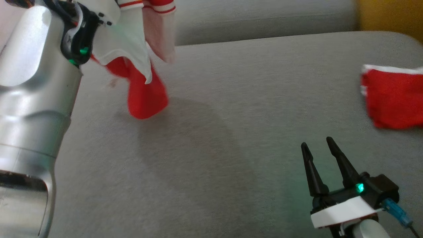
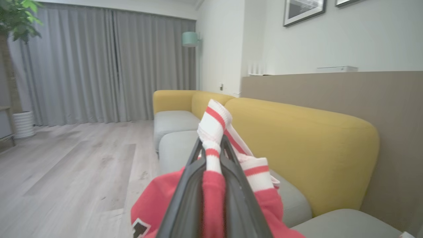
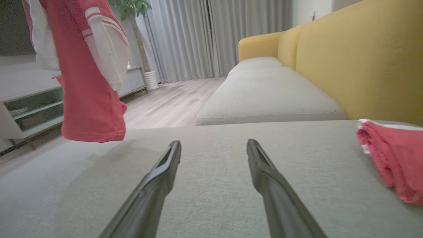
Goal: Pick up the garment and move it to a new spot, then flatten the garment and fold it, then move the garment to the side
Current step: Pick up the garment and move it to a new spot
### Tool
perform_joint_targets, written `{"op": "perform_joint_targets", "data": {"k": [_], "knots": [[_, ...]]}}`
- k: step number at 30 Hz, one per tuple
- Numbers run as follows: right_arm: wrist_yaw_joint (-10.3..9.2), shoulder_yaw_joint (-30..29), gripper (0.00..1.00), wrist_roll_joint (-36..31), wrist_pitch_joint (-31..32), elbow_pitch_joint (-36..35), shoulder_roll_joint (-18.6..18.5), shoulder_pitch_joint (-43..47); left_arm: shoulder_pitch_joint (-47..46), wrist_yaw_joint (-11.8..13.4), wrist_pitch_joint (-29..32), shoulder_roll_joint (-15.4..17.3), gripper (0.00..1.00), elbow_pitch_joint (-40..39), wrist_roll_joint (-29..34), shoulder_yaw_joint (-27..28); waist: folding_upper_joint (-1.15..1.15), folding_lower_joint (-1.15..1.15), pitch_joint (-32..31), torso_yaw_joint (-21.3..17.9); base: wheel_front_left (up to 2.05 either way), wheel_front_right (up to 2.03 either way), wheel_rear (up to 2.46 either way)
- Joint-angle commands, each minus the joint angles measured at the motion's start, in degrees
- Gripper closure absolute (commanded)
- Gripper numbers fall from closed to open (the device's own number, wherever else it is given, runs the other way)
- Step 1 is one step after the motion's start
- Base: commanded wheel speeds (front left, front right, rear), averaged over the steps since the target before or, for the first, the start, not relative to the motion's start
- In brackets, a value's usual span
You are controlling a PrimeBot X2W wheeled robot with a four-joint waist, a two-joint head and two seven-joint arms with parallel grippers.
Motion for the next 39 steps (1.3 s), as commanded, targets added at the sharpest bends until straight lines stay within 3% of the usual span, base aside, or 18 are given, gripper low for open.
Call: {"op": "perform_joint_targets", "data": {"k": [1,8,15,23,24,25,26,30,34,39], "knots": [[-0.05,0.69,0.00,0.08,-0.61,-2.39,0.28,-1.39,-4.63,0.09,-0.30,2.61,1.00,-2.22,-0.81,0.59,0.00,0.02,-4.21,-8.73,0.00,0.00,0.00],[-0.05,-0.10,0.00,-0.45,-0.62,-3.28,1.02,-0.96,-4.99,0.09,-0.96,-0.35,1.00,-2.73,-4.80,-2.99,0.00,0.02,-1.95,-14.40,0.00,0.00,0.00],[-0.05,-0.02,0.00,-0.46,-0.62,-3.61,2.08,-2.10,4.06,0.09,-3.39,-6.86,1.00,0.37,-9.03,-8.02,0.00,0.02,3.54,-15.42,0.00,0.00,0.00],[-0.05,1.19,0.00,-0.40,-0.62,-2.27,2.85,-5.09,17.41,0.23,-14.77,-10.89,1.00,10.57,-7.58,-14.71,0.00,0.02,8.08,-15.98,0.00,0.00,0.00],[-0.05,1.30,0.00,-0.49,-0.62,-2.03,2.84,-5.32,18.09,0.34,-16.23,-11.10,0.82,11.65,-7.28,-15.38,0.00,0.02,8.23,-15.79,0.00,0.00,0.00],[-0.05,1.36,0.00,-0.54,-0.62,-1.80,2.83,-5.47,18.56,0.47,-17.42,-11.25,0.20,12.44,-6.95,-16.05,0.00,0.02,8.17,-15.56,0.00,0.00,0.00],[-0.05,1.33,0.00,-0.58,-0.62,-1.54,2.78,-5.52,18.83,0.72,-18.40,-11.35,0.00,12.95,-6.61,-16.62,0.00,0.02,7.92,-15.21,0.00,0.00,0.00],[-0.05,1.07,0.00,-0.81,-0.62,-0.09,2.25,-4.71,20.11,3.33,-20.34,-11.44,0.00,9.87,-5.04,-18.20,0.00,0.02,4.79,-13.12,0.00,0.00,0.00],[-0.05,0.34,0.00,-1.28,-0.62,1.26,1.77,-2.68,25.31,8.99,-20.42,-11.46,0.00,-0.32,1.35,-13.45,0.00,0.02,-0.36,-9.53,0.00,0.00,0.00],[-0.05,-1.62,0.00,-2.23,-0.62,2.07,2.19,0.08,37.22,14.14,-20.44,-11.00,0.00,-10.72,10.57,-7.26,0.00,0.02,-5.51,-4.60,0.00,0.00,0.00]]}}
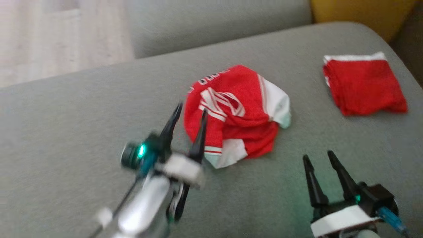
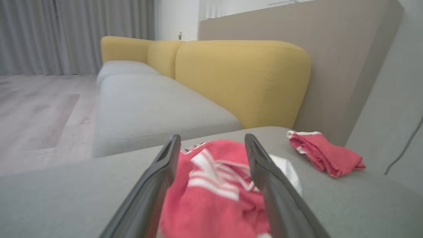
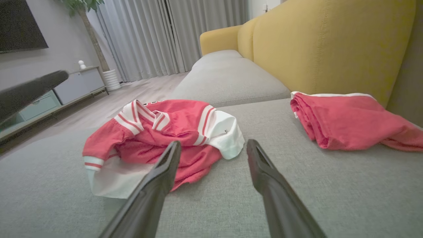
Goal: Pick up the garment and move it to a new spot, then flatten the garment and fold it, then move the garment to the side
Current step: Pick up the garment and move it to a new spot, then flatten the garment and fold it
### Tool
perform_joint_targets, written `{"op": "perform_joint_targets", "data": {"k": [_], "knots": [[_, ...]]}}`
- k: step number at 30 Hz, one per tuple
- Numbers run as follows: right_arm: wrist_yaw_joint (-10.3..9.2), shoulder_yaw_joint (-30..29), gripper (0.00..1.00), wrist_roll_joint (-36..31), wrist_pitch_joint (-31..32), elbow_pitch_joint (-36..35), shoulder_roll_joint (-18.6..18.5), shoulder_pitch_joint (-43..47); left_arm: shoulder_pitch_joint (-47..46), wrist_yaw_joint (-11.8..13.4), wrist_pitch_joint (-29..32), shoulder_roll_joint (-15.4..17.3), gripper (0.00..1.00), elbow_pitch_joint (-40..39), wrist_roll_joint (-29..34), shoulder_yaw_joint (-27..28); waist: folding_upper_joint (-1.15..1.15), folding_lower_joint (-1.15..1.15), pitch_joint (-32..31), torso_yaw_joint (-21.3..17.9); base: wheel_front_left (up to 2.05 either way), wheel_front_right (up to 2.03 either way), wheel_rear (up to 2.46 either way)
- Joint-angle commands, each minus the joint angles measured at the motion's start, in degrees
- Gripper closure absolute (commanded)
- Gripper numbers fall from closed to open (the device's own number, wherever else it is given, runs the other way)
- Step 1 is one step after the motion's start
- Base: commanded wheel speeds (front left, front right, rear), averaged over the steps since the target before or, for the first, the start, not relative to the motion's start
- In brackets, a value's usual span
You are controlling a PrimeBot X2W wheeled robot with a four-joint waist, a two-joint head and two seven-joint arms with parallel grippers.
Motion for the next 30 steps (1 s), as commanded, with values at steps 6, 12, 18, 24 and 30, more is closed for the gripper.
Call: {"op": "perform_joint_targets", "data": {"k": [6,12,18,24,30], "knots": [[-0.05,-1.71,0.00,-0.65,-0.62,-0.51,0.97,0.75,10.90,4.76,-0.52,3.14,0.00,-10.26,7.08,10.27,0.00,0.02,-7.51,8.36,0.00,0.00,0.00],[-0.05,-3.93,0.00,-1.62,-0.62,-1.17,1.84,3.62,24.15,5.93,-0.53,4.12,0.00,-20.02,11.99,17.80,0.00,0.02,-9.98,11.86,0.00,0.00,0.00],[-0.05,-5.11,0.00,-1.98,-0.62,-2.21,2.26,6.72,34.80,5.19,-0.53,3.50,0.00,-27.68,16.35,20.87,0.00,0.02,-11.49,13.65,0.00,0.00,0.00],[-0.05,-4.11,0.00,-2.72,-0.62,-1.71,2.41,8.34,38.78,3.47,-0.53,2.84,0.00,-28.26,19.47,22.27,0.00,0.02,-11.77,13.75,0.00,0.00,0.00],[-0.05,-3.74,0.00,-2.41,-0.62,-1.65,2.44,8.19,38.20,2.68,-0.53,2.02,0.00,-27.46,20.85,23.85,0.00,0.02,-11.61,13.30,0.00,0.00,0.00]]}}
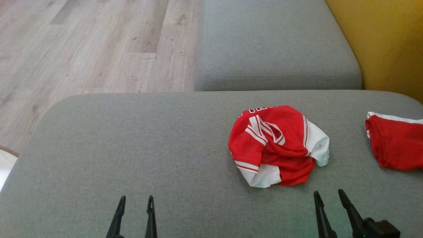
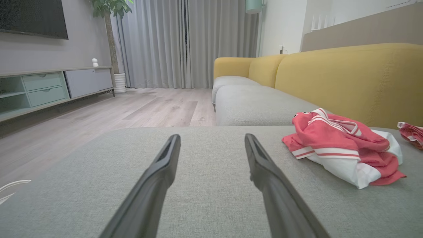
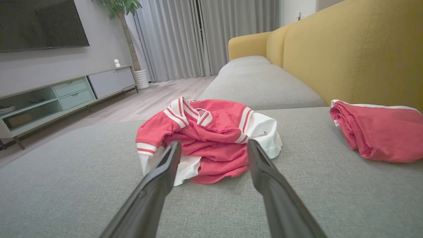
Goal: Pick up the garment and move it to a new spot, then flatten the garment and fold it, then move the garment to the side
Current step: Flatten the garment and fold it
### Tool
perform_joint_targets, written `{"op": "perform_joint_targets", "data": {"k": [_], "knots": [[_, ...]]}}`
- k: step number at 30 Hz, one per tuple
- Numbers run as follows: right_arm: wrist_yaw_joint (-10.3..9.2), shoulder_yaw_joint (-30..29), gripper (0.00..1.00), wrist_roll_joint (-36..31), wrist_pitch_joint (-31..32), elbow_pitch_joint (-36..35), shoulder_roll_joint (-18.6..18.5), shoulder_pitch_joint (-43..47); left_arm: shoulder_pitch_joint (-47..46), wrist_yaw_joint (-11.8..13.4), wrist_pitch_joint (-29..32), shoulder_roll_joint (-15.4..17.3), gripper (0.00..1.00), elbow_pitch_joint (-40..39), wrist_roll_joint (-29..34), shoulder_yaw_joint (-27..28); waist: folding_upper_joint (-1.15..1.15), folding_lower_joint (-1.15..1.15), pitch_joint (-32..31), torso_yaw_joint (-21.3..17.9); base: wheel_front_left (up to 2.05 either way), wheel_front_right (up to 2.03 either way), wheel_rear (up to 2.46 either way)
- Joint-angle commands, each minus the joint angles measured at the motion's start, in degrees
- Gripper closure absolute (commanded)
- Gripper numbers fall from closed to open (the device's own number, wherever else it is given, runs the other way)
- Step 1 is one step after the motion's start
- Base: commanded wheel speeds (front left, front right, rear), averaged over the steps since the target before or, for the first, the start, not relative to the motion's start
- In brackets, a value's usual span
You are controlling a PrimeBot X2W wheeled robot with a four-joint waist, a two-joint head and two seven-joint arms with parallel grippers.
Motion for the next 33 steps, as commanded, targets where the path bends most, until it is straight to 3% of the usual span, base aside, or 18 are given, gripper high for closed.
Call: {"op": "perform_joint_targets", "data": {"k": [1,24,33], "knots": [[-0.05,1.44,0.00,-0.27,-0.62,-1.70,-0.35,-2.41,-3.46,-0.31,-0.54,-0.73,0.00,-1.46,0.86,2.41,0.00,0.00,0.03,-0.11,0.00,0.00,0.00],[-0.05,2.10,0.00,-0.36,-0.62,-1.62,-0.34,-2.91,-3.92,-2.07,-0.54,-1.97,0.00,0.80,2.56,2.65,0.00,0.00,1.24,-0.96,0.00,0.00,0.00],[-0.05,3.25,0.00,-1.64,-0.62,-2.95,-0.38,-5.04,-14.27,-4.72,-0.54,-2.17,0.00,7.98,4.48,-4.51,0.00,0.00,5.88,-4.72,0.00,0.00,0.00]]}}
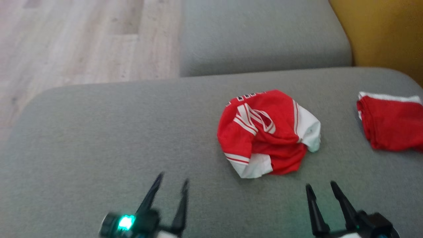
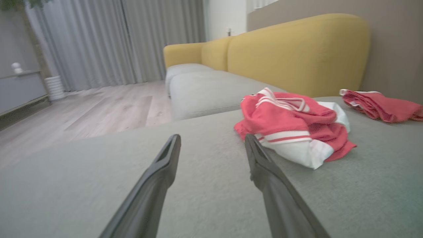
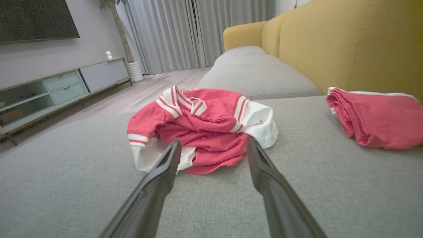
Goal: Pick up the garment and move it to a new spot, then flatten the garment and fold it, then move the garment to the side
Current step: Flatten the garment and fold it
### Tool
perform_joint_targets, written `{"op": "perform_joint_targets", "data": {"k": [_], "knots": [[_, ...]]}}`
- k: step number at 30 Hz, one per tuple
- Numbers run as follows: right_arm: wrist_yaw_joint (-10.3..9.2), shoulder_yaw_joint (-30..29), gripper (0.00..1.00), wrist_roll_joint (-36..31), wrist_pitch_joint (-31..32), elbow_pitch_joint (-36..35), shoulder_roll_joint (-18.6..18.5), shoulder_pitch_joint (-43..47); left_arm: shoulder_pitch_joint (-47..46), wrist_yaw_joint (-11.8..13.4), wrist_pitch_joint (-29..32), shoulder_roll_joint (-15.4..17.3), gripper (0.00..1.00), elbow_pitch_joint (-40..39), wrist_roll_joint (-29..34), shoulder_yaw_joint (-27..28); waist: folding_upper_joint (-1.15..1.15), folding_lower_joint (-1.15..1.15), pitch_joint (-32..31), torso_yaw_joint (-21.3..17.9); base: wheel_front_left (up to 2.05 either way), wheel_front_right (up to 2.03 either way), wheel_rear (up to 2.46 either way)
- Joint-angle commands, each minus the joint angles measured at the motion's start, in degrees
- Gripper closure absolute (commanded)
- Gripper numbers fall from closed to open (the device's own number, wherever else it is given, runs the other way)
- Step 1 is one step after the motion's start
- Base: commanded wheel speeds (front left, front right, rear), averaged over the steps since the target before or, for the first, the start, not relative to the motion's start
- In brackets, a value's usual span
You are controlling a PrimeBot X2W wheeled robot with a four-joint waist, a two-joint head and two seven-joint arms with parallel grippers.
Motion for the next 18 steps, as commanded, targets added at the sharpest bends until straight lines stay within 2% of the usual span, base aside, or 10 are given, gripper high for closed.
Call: {"op": "perform_joint_targets", "data": {"k": [1,6,13,15,18], "knots": [[-0.05,1.59,0.00,-0.46,-0.62,-2.25,-0.51,-3.84,-4.93,-0.23,-0.53,-0.77,0.00,-1.07,0.44,0.79,0.00,0.00,1.78,-1.73,0.00,0.00,0.00],[-0.05,2.77,0.00,-0.69,-0.62,-2.52,-1.59,-5.62,-16.54,-1.66,0.83,-0.79,0.00,4.71,-1.39,-6.86,0.00,0.00,5.44,-5.50,0.00,0.00,0.00],[-0.05,3.40,0.00,-0.19,-0.62,-2.63,-2.66,-8.01,-30.77,-2.04,4.69,-0.80,0.00,12.49,-4.40,-16.63,0.00,0.00,10.19,-10.28,0.00,0.00,0.00],[-0.05,3.57,0.00,-0.04,-0.62,-2.60,-2.73,-8.51,-33.48,-1.67,6.58,-0.80,0.00,15.25,-5.46,-18.69,0.00,0.00,11.09,-11.34,0.00,0.00,0.00],[-0.05,3.77,0.00,0.20,-0.62,-2.51,-2.68,-9.25,-37.31,0.41,9.40,-0.80,0.00,20.89,-4.18,-21.30,0.00,0.00,12.26,-12.68,0.00,0.00,0.00]]}}
